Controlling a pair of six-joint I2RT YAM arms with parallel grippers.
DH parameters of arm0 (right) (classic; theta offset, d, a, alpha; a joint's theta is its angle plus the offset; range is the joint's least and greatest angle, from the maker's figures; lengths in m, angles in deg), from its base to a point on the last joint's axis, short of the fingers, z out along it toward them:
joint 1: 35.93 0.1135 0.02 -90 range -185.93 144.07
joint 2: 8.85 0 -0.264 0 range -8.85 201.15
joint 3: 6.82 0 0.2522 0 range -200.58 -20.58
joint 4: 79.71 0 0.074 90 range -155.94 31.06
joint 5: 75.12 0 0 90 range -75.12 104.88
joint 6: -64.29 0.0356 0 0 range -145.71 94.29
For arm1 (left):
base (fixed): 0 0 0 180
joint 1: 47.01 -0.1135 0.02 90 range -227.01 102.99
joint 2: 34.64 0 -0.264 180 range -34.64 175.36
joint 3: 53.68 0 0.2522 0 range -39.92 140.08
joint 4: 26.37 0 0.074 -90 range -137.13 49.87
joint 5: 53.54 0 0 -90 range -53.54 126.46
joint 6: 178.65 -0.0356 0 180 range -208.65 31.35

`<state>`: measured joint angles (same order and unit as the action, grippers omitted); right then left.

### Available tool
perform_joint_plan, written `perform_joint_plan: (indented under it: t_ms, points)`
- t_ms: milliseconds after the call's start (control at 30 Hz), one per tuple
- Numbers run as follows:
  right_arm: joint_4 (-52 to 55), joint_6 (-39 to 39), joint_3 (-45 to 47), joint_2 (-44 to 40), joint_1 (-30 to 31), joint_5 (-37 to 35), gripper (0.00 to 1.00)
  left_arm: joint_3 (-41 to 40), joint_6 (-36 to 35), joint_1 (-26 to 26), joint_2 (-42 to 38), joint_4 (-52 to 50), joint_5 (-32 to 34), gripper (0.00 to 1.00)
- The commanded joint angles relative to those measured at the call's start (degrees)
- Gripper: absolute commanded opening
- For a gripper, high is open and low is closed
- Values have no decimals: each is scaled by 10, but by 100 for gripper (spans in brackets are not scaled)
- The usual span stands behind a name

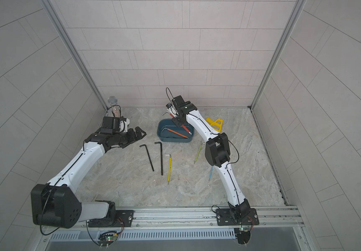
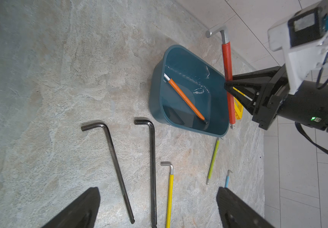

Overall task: Put the hex key on the desktop into the storage box
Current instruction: Place the Allen key in the storage box.

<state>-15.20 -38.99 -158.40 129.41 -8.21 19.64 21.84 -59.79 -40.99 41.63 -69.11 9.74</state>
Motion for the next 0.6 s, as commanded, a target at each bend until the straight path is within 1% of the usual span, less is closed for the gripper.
perform_joint_plan:
  t_ms: [0, 167, 300, 400, 567]
  points:
    - [-23, -22, -24, 3, 10, -11, 0, -5, -9, 0, -2, 2, 5, 100]
    - [-36, -50, -24, 18, 16, -11, 0, -3, -11, 0, 1, 1, 4, 100]
    - [-37, -73, -21, 32, 24, -41, 0, -3, -12, 0, 1, -1, 7, 100]
    - [-41, -70, -7, 36, 24, -59, 0, -3, -12, -1, 2, -1, 8, 100]
    - [-46, -71, 14, 40, 24, -67, 0, -2, -11, -1, 5, -1, 6, 100]
